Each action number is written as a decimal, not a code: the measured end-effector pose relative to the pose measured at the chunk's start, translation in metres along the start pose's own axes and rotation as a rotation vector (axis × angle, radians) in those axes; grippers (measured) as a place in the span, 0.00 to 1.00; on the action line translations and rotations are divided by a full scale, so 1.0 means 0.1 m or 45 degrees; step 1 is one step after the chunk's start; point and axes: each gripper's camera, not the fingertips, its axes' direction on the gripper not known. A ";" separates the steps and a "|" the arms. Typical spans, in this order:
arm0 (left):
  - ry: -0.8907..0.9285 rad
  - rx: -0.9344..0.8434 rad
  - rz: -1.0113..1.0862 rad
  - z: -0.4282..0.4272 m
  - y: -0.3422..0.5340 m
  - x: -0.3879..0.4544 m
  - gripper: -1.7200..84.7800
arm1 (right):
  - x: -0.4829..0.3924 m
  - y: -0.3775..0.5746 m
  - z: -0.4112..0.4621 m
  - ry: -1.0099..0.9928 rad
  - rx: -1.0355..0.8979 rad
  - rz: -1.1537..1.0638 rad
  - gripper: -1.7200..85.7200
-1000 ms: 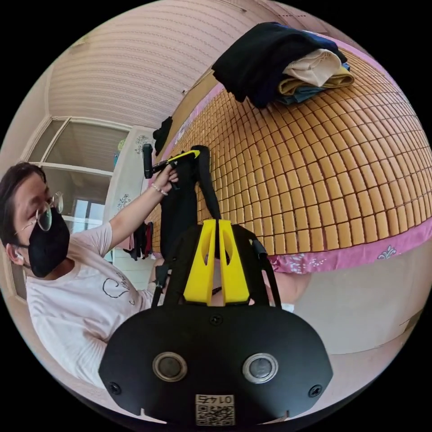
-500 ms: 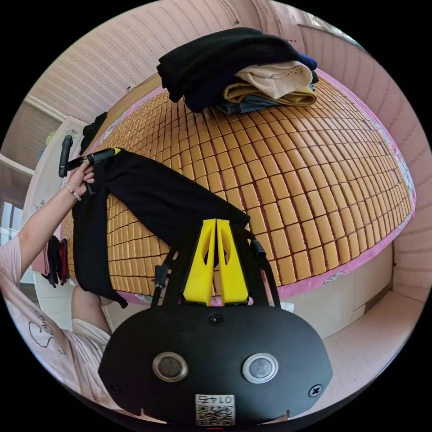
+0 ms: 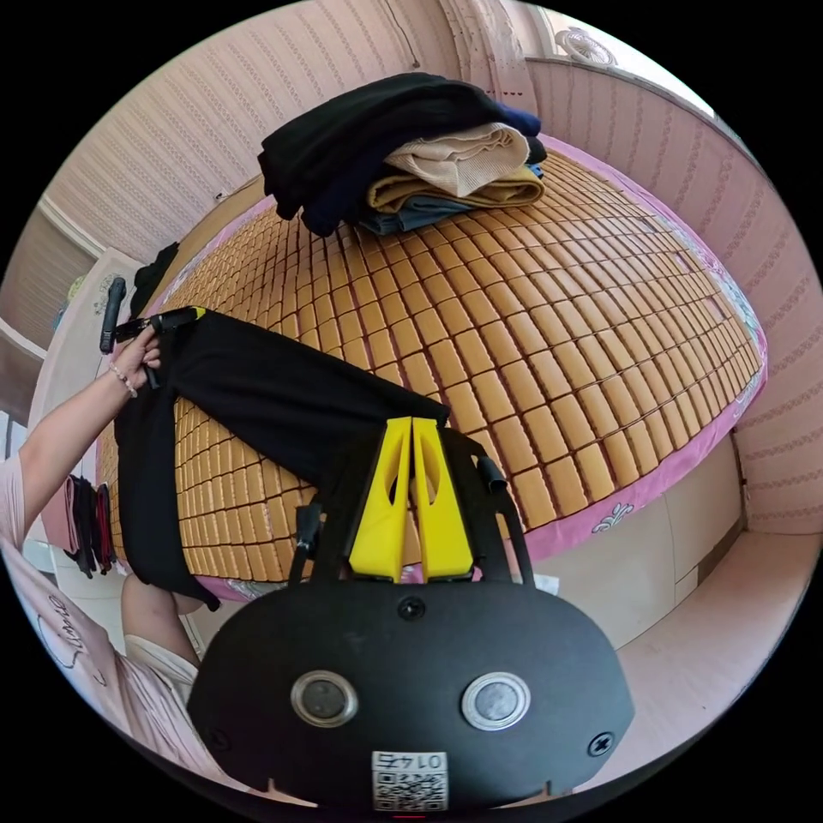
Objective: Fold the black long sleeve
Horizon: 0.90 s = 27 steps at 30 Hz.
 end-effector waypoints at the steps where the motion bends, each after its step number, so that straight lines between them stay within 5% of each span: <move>1: 0.008 0.041 -0.018 -0.19 0.10 -0.06 0.01 | -0.05 0.00 0.00 0.002 0.014 -0.004 0.01; 5: 0.056 0.216 0.024 -1.09 0.82 -0.39 0.01 | -0.27 0.03 -0.13 0.059 0.060 -0.015 0.01; 12: -0.100 0.120 -0.042 -2.12 2.85 -1.08 0.03 | -1.11 0.04 -0.21 -0.056 0.067 -0.176 0.03; 20: -0.170 0.067 -0.462 -2.49 4.71 -1.60 0.10 | -4.04 -0.48 0.53 -0.437 -0.163 -0.899 0.07; 27: -0.132 0.072 -0.647 -2.29 5.20 -1.81 0.08 | -6.83 -0.46 1.19 -0.405 -0.268 -1.512 0.11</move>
